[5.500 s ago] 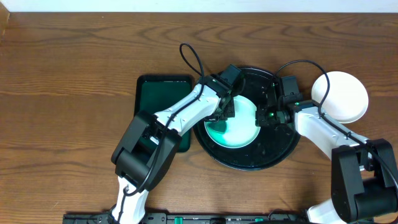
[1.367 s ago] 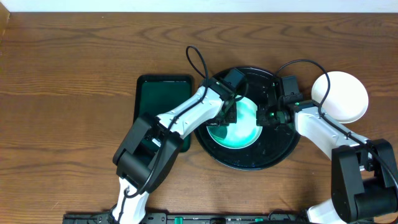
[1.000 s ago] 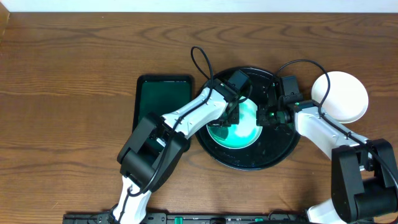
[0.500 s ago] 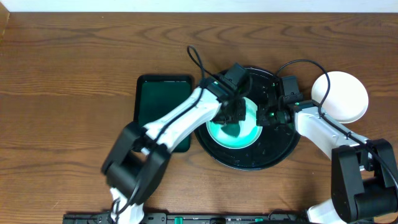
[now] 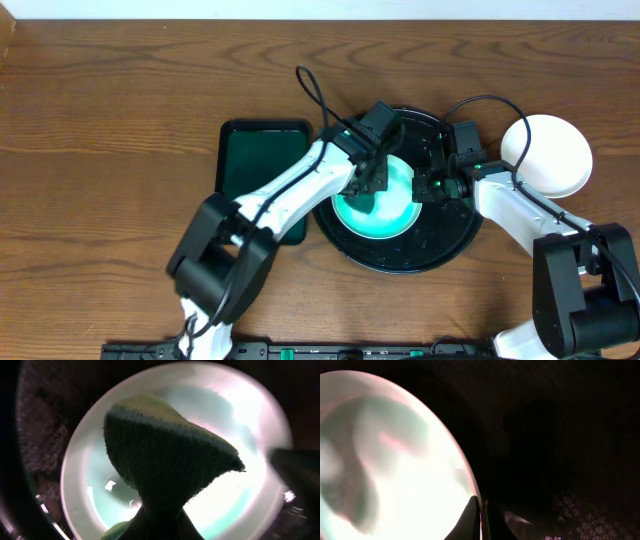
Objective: Clean dirty plates on tray and stack at the side
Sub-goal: 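Scrub the pale-green plate with the sponge while right gripper holds rim, then carry the sponge with left gripper back into the green tray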
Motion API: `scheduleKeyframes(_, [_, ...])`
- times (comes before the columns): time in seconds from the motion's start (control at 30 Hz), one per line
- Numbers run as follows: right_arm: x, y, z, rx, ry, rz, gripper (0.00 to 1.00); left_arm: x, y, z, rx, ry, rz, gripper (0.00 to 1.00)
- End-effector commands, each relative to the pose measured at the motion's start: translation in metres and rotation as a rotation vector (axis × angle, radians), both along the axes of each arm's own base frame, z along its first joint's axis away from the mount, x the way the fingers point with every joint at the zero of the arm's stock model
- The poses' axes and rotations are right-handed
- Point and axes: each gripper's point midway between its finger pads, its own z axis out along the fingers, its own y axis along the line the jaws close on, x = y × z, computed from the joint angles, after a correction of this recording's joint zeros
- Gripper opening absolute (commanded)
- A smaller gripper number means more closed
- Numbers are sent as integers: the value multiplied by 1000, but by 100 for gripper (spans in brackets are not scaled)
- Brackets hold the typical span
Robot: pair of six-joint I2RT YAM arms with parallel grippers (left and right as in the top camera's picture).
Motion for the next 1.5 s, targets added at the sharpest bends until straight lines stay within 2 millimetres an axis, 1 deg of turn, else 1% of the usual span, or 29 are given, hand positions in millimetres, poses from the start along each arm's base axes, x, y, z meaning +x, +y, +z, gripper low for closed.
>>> scheduleKeyframes(0.0, [-7,13,0,32,10,34,1,-3,10,-31,67,51,25,7])
scheduleKeyframes(0.1, [-7,13,0,32,10,34,1,-13,6,-50,72,110,18,7])
scheduleKeyframes(0.2, [-7,13,0,32,10,34,1,-24,-2,-59,47,163,-2,8])
scheduleKeyframes(0.33, [-7,13,0,32,9,34,1,-37,-17,-57,-20,220,-36,7])
scheduleKeyframes(0.43, [-7,13,0,32,9,34,1,-49,-35,-50,-126,281,-105,7])
scheduleKeyframes(0.53, [-7,13,0,32,9,34,1,-54,-45,-37,-211,310,-145,7])
scheduleKeyframes(0.63, [-7,13,0,32,9,34,1,-47,-45,-16,-260,285,-141,7])
scheduleKeyframes(0.7, [-7,13,0,32,9,34,1,-39,-43,4,-289,243,-137,7])
scheduleKeyframes(0.83, [-7,13,0,32,9,34,1,-23,-33,52,-352,133,-131,7])
scheduleKeyframes(0.93, [-7,13,0,32,9,34,1,-12,-15,80,-342,49,-95,7])
scheduleKeyframes(1.0, [-7,13,0,32,9,35,1,-7,3,92,-300,1,-58,7])
scheduleKeyframes(1.07, [-7,13,0,32,10,34,1,-2,26,99,-231,-40,-10,8])
scheduleKeyframes(1.2, [-7,13,0,32,10,34,1,0,74,102,-84,-68,46,7])
scheduleKeyframes(1.33, [-7,13,0,32,10,34,1,-5,125,94,91,-30,105,7])
scheduleKeyframes(1.47, [-7,13,0,32,10,34,1,-12,169,89,237,14,152,7])
